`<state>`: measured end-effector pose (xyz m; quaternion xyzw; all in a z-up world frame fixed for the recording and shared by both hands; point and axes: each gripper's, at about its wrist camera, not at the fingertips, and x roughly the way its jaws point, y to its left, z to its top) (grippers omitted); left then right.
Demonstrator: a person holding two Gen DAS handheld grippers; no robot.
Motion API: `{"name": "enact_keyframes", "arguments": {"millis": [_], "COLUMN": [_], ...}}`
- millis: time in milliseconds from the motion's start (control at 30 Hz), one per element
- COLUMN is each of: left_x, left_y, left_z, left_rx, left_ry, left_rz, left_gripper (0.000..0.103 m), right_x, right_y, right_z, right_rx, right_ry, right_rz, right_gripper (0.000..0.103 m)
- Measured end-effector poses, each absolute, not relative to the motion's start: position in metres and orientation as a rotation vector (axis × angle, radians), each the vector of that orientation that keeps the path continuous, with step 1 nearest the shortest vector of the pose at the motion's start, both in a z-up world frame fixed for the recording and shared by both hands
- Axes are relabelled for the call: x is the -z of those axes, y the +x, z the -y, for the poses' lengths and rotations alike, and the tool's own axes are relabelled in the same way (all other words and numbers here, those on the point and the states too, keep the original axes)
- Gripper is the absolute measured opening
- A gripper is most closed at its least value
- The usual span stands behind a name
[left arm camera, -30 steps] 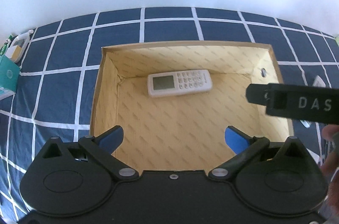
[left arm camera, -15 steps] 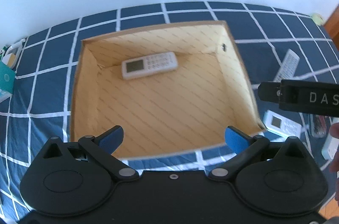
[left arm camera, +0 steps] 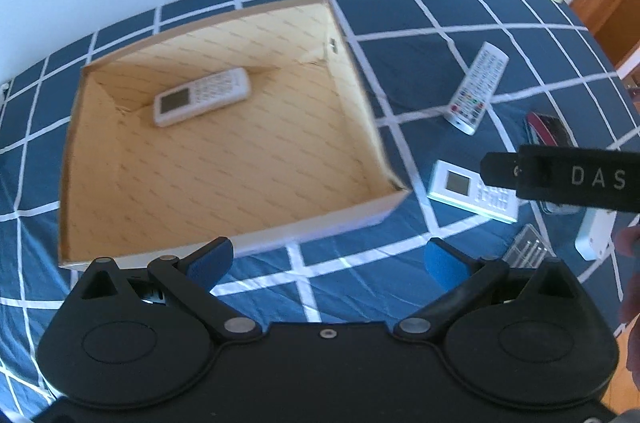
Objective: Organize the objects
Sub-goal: 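Move the right tool back toward the remotes beside the box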
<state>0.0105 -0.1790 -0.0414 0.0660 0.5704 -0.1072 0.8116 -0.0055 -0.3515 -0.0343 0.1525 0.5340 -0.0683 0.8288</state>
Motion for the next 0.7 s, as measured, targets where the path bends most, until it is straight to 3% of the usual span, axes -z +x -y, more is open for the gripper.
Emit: {"name": "enact_keyframes", "arguments": {"millis": [700], "left_x": [0.058], "left_y": [0.016], "left_z": [0.294], "left_rx": [0.366], "left_ry": [0.264], "left_rz": [-1.224], "left_gripper": [0.103], "right_x": [0.059], "right_y": [-0.033], "right_z": [0.456], "right_rx": [0.278], "right_ry": [0.477], "right_rz": [-1.155], "right_gripper": [0.103]}}
